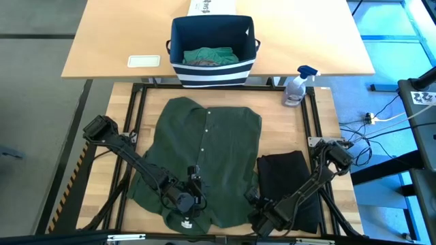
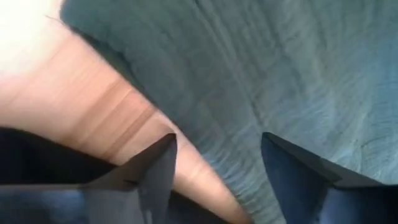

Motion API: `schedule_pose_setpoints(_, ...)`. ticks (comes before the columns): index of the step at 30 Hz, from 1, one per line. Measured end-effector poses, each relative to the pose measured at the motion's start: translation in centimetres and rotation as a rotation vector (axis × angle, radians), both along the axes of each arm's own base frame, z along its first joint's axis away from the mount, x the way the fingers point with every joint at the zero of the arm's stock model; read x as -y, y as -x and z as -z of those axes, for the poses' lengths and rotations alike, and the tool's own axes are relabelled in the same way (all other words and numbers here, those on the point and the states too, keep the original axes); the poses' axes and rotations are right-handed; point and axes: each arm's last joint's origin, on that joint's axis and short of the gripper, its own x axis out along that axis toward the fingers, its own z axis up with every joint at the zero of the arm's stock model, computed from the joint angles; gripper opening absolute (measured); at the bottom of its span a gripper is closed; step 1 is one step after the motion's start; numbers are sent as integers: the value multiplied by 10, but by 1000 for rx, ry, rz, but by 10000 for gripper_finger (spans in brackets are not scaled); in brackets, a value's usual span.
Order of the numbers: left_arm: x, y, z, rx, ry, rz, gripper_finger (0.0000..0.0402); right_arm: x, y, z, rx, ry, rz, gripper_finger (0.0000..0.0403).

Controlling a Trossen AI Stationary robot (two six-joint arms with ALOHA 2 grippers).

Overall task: Fold Laundry from Bin
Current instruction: Fold the green polo shirt

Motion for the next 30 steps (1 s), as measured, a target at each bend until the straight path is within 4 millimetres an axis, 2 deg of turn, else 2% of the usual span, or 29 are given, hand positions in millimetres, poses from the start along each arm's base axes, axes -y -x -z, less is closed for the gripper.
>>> schedule_pose_setpoints(4,0,0,0,-1,-1,2,151,1,1,8,-7,39,-33,270)
schedule_pose_setpoints(8,0,0,0,-4,-3,1,151,1,0,9,5,65,-47,263)
schedule_pose_setpoints(12,0,1,0,-6,-4,2,151,1,-1,8,23,70,-46,212)
schedule_pose_setpoints(21,0,1,0,-6,-4,1,151,2,-5,11,43,61,-24,26)
schedule_pose_setpoints(23,0,1,0,-6,-4,1,151,3,-6,10,61,69,6,10)
schedule_pose_setpoints(25,0,1,0,-6,-4,1,151,2,-9,5,89,62,36,17)
schedule_pose_setpoints(30,0,0,0,-1,-1,1,151,-2,-12,-21,133,45,51,8)
